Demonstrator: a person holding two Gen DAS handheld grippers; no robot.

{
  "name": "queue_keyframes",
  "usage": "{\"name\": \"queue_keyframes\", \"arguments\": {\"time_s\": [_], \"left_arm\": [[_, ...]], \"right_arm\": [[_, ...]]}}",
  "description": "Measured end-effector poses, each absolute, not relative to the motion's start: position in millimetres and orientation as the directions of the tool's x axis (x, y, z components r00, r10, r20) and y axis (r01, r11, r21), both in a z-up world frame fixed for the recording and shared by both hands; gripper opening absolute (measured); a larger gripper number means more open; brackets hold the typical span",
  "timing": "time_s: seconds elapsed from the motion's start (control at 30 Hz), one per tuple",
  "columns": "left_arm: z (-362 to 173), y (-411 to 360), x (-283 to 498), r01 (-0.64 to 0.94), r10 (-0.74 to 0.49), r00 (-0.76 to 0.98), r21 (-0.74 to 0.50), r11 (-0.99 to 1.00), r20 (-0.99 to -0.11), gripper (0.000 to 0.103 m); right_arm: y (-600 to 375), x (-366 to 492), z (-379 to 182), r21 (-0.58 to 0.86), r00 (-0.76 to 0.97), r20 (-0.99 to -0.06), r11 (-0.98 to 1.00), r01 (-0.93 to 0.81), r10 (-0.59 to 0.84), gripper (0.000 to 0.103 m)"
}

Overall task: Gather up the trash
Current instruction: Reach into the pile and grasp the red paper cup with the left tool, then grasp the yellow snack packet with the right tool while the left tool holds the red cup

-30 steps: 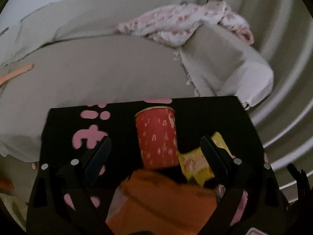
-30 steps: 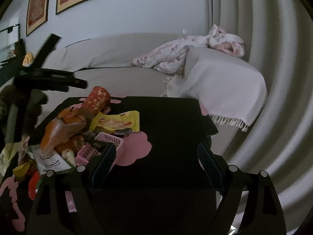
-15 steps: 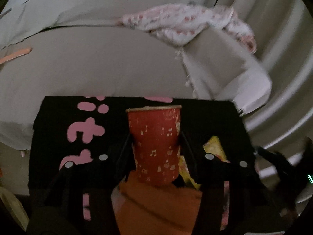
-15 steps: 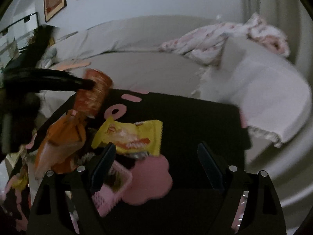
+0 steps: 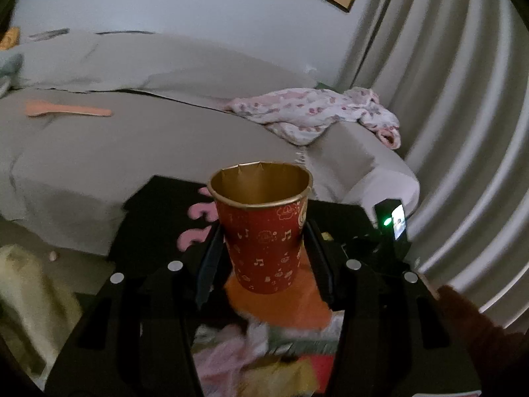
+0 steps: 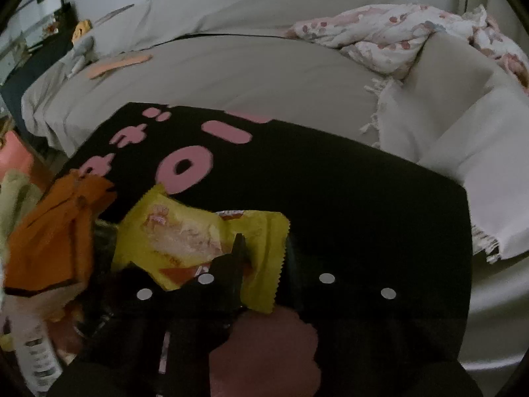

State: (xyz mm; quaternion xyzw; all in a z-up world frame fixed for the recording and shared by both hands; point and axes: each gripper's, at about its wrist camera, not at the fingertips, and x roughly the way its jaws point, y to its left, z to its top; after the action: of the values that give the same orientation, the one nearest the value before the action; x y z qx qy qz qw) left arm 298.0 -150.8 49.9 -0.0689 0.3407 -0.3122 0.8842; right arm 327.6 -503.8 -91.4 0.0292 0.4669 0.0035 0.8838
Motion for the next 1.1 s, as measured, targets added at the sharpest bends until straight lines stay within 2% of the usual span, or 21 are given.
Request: {"name": "queue_keyframes", "arguments": {"time_s": [0.2,0.4,0.47,0.63,0.77,0.9,0.97,1.03,1.1], "left_arm": [[22.8,-109.5,258.4,0.438,-0.544,0.595,-0.330,0.836,-0.591,0.048],[4.7,-79.1,230.9,0.385,-0.516,0.607,-0.344,0.856,-0.604,0.048],[1.0,-68.6,222.7,0.369,-0.511,0.611,-0.353,0.859,-0.605,0.048],[-4.3,-47.9,202.5,0.336,-0.491,0.626,-0.358,0.871,-0.605,0.048],[-8.0,-34.1,187.3,0.317,-0.488,0.631,-0.374,0.871,-0.603,0.048],[-12.3,-32.1,175.3,0.327,-0.503,0.629,-0.385,0.863,-0.593,0.049],[-17.4,-33.8,174.1,0.331,-0.515,0.617,-0.397,0.856,-0.595,0.049],[-21.9,-38.6,175.2,0.336,-0.527,0.600,-0.409,0.849,-0.602,0.049],[-24.1,-46.6,178.0,0.344,-0.536,0.586,-0.412,0.844,-0.608,0.049]], "right_arm": [[-491.3,301.9,-46.8,0.016,0.621,-0.784,0.999,0.038,-0.011,0.017],[-466.0,262.5,21.8,-0.117,0.729,-0.668,0.989,0.093,-0.148,0.015],[-456.8,250.8,41.5,-0.134,0.754,-0.636,0.986,0.100,-0.163,0.010],[-424.8,220.0,79.5,-0.173,0.808,-0.567,0.982,0.074,-0.161,0.009],[-416.1,200.6,91.8,-0.147,0.823,-0.553,0.987,0.059,-0.132,0.009],[-437.4,189.5,83.0,-0.063,0.809,-0.580,0.995,0.074,-0.097,0.011],[-452.2,187.7,66.5,-0.009,0.779,-0.626,0.999,0.037,-0.034,0.020],[-467.0,183.3,46.4,0.046,0.762,-0.645,0.999,-0.021,0.046,0.050],[-476.4,179.8,28.5,0.043,0.757,-0.650,0.998,-0.045,0.062,0.067]]}}
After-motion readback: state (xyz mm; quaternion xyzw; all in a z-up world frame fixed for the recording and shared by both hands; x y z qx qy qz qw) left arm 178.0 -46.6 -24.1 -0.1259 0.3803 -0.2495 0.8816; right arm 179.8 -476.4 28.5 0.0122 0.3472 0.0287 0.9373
